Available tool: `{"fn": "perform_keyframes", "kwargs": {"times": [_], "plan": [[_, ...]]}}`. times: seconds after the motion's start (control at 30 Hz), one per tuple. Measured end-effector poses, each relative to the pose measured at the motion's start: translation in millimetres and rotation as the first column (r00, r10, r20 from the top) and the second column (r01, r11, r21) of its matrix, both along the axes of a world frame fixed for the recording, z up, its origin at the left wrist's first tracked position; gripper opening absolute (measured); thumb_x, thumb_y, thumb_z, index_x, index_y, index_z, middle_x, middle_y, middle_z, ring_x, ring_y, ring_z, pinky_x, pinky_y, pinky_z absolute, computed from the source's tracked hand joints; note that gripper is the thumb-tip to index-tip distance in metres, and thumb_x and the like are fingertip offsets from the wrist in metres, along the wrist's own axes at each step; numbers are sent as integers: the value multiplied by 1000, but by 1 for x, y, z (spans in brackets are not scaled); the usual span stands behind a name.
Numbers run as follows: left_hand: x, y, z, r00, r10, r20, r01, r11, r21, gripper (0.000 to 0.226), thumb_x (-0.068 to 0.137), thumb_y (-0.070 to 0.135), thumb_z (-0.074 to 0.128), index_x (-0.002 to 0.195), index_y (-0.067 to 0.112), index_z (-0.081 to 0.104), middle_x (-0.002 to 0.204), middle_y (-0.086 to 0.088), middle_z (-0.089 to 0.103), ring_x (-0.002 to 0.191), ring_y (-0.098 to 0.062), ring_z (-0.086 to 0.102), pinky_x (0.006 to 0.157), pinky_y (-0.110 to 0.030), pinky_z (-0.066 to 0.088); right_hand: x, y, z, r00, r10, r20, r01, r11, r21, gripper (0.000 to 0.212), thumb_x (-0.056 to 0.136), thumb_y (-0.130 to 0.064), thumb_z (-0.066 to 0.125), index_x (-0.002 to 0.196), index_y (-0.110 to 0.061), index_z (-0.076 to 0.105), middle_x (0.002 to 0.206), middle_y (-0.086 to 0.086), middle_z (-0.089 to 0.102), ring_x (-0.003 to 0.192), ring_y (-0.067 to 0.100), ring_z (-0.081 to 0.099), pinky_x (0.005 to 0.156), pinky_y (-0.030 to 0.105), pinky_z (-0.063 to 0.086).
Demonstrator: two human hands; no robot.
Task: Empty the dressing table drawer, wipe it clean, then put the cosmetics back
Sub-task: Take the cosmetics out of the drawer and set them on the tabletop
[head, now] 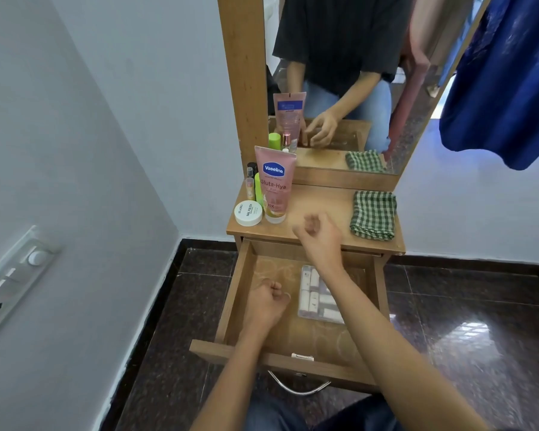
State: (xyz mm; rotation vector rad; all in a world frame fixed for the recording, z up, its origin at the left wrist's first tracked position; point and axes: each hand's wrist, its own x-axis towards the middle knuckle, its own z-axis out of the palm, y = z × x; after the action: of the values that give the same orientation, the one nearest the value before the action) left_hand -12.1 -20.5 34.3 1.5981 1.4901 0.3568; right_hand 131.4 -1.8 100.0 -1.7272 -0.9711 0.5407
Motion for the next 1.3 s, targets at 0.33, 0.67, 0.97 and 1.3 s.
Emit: {"fn": "perform_keyframes", "kwargs": {"times": [0.33,0.67,0.97,1.3], "plan": [[36,-9,4,975,-152,-160,118,973,-200,33,95,19,46,126,9,51,123,-7,58,99,-17,52,79,-26,39,29,-109,-83,978,15,207,108,815,-569,29,85,-11,61,110,1,55,104,16,61,86,26,61,75,33,54],[39,-21,14,974,-147,-171,97,958,-271,38,97,20,39,129,3,52,132,-13,55,119,-27,52,89,-26,41,25,-101,-78,992,-114,-56,47,742,-669,21,87,-14,61,105,-3,60,101,11,65,90,23,63,71,29,49],[15,-26,15,996,26,89,-5,975,-220,38,102,38,34,113,15,62,110,2,65,100,-14,59,88,-32,47,33,-117,-49,749,-287,-598,18,909,-415,5,87,2,62,89,-2,59,101,14,67,89,25,68,78,34,58],[5,-25,19,973,154,170,-150,988,-37,25,96,41,48,90,21,62,89,-1,66,86,-17,63,85,-38,51,41,-79,12,783,-194,-591,153,981,-119,15,86,-5,67,100,0,64,99,10,70,88,19,69,75,29,58]]}}
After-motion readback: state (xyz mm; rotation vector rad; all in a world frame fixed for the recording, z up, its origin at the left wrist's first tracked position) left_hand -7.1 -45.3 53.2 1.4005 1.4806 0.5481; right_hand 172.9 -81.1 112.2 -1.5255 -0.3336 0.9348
